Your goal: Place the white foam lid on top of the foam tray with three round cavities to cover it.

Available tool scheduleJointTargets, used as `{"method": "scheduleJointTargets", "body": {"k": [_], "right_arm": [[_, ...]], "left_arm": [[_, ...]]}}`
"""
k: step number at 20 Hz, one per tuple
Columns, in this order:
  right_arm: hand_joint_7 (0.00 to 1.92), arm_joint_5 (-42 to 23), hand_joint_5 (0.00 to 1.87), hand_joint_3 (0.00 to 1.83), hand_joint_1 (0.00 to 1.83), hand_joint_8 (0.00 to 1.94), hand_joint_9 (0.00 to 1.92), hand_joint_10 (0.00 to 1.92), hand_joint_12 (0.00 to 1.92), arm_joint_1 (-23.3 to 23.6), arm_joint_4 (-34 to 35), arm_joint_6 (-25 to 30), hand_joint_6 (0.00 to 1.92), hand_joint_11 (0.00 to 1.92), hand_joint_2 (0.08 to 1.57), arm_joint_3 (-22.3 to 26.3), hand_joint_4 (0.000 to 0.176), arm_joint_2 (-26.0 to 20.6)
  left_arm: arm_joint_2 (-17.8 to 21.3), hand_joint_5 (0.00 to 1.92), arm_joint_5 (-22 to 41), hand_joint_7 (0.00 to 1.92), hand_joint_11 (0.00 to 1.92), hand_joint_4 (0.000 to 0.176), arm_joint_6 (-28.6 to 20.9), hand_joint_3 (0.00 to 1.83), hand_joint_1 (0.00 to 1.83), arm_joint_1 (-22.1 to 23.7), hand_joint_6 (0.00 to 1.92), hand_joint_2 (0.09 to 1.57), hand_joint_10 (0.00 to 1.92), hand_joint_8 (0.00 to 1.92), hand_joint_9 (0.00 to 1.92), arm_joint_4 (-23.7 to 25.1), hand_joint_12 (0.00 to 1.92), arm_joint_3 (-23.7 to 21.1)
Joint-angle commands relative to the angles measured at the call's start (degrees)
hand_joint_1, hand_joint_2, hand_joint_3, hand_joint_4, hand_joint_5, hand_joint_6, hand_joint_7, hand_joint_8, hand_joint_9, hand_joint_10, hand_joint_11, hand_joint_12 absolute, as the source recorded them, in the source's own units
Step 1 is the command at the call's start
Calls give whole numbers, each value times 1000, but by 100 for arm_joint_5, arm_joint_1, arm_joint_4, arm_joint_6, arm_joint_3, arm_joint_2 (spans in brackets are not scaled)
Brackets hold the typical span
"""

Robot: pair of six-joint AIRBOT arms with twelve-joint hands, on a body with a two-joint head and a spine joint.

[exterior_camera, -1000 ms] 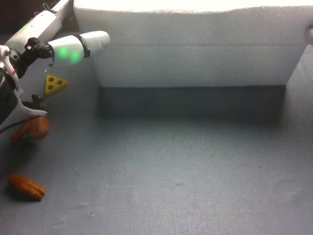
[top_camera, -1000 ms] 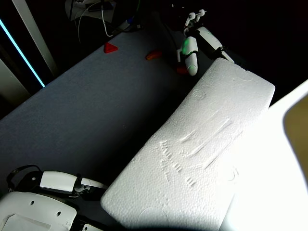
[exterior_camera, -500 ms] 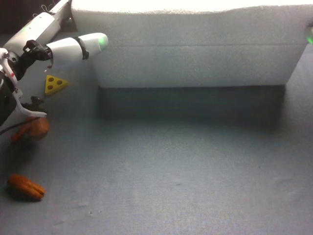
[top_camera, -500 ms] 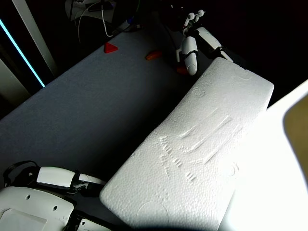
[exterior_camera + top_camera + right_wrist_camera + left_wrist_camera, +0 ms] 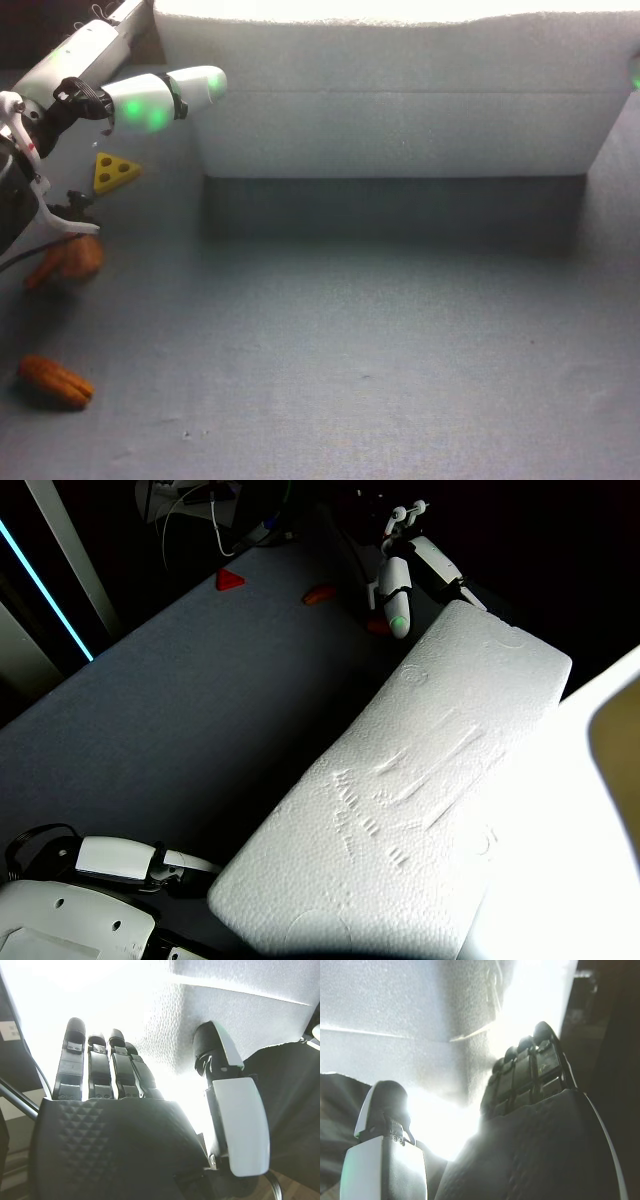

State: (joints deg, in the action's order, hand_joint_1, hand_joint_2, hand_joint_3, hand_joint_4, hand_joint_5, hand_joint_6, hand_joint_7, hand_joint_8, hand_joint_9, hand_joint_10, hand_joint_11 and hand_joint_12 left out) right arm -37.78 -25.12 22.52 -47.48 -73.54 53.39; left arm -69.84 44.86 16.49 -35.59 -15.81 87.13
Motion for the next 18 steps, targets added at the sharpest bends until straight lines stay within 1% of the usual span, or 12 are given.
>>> {"method": "scheduleJointTargets", "body": {"k": [1,2,5,8,9,10,11,13,15,16,17,18], "right_arm": [[0,-566,0,0,550,0,7,3,584,93,-192,-17,0,0,1296,1,0,-9],[0,-549,0,0,547,0,10,4,587,93,-176,-24,0,0,1300,0,0,-9],[0,-525,0,0,525,0,0,0,690,85,-171,-25,0,0,1288,10,0,-6],[0,-518,0,0,565,0,0,0,528,46,-166,-25,0,0,1250,43,0,-11],[0,-518,0,0,575,0,0,0,397,38,-160,-25,0,0,1240,52,0,-18],[0,-518,0,0,562,0,0,0,184,26,-147,-30,0,0,1225,62,0,-35],[0,-518,0,0,579,0,0,0,36,11,-108,-69,0,0,1217,81,0,-65],[0,-519,0,0,577,0,0,0,0,3,42,-314,0,0,1219,161,0,-164],[0,-524,0,0,577,0,0,0,0,3,96,-395,0,0,1219,196,0,-217],[0,-526,0,6,570,0,0,0,16,3,111,-397,0,32,1234,198,0,-225],[0,-535,0,5,573,0,0,0,27,3,120,-401,0,50,1234,203,0,-234],[0,-545,0,4,571,0,0,0,27,3,147,-439,0,34,1234,221,0,-245]], "left_arm": [[-48,69,615,0,0,0,-2,0,490,-15,0,1141,0,0,0,192,129,-13],[-40,64,626,0,0,0,-2,0,491,-46,0,1139,0,0,0,167,130,-20],[-19,67,647,0,0,0,-3,0,478,-112,4,1135,0,0,0,89,369,-26],[28,62,713,0,0,0,11,0,490,-184,1,1120,0,0,0,3,434,-58],[40,65,733,0,0,0,22,0,484,-198,2,1115,0,0,0,-15,444,-68],[55,56,757,0,0,0,37,0,492,-211,6,1114,0,0,0,-36,554,-83],[74,50,785,0,0,14,47,0,477,-223,5,1113,0,0,0,-53,574,-101],[107,43,841,0,0,0,68,1,482,-242,0,1124,0,0,0,-84,528,-132],[139,43,913,0,0,0,83,1,482,-275,0,1124,0,0,0,-135,528,-156],[156,26,934,0,0,15,86,0,444,-291,2,1121,0,0,0,-157,676,-166],[168,8,950,0,0,20,94,0,449,-302,10,1121,0,0,0,-170,877,-174],[183,10,972,0,0,20,100,0,460,-316,12,1122,0,0,0,-188,919,-184]]}}
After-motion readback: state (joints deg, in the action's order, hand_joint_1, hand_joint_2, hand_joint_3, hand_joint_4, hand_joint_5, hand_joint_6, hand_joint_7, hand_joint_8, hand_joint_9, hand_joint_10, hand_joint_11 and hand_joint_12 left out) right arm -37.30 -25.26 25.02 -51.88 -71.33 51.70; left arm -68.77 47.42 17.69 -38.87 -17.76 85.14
